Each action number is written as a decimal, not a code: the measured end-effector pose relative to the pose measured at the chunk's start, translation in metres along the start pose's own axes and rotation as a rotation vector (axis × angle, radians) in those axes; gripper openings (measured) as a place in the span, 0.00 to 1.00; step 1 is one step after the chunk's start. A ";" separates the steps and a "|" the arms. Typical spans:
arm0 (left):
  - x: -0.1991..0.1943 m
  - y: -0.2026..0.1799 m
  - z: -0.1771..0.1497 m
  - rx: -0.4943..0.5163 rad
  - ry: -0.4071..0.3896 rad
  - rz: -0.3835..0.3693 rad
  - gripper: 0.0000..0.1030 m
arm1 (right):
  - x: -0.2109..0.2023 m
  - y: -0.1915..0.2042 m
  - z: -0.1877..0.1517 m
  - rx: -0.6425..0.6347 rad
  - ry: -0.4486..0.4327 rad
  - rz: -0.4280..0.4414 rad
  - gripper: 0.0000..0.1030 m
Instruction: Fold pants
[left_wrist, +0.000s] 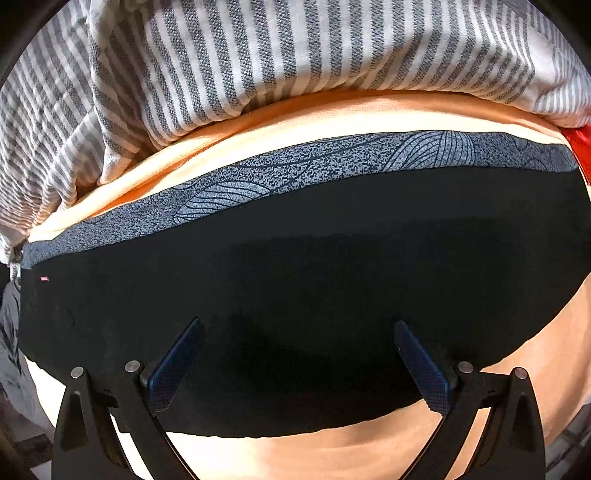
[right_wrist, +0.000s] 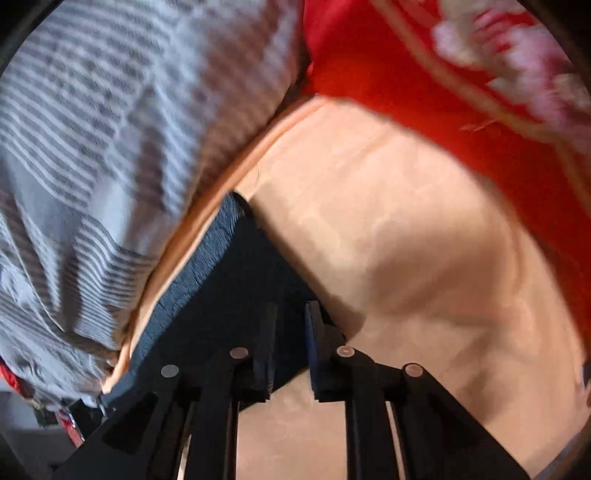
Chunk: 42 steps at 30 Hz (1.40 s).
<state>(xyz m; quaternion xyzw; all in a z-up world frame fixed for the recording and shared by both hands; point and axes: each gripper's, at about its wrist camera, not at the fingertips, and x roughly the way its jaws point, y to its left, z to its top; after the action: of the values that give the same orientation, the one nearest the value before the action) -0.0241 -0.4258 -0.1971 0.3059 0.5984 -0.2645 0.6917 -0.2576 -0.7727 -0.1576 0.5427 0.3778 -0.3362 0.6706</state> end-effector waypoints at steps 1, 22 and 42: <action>0.001 0.001 0.003 -0.002 0.001 0.001 1.00 | -0.006 0.002 0.000 0.008 -0.001 0.013 0.22; -0.021 -0.066 0.043 -0.102 -0.081 -0.084 1.00 | 0.048 -0.028 -0.031 0.192 0.086 0.391 0.42; 0.022 -0.092 0.105 -0.204 -0.188 0.014 1.00 | 0.078 0.015 -0.010 0.156 0.180 0.581 0.17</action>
<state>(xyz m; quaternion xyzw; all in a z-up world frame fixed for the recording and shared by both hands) -0.0185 -0.5655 -0.2187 0.2121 0.5524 -0.2252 0.7740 -0.2081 -0.7628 -0.2196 0.7052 0.2381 -0.1091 0.6589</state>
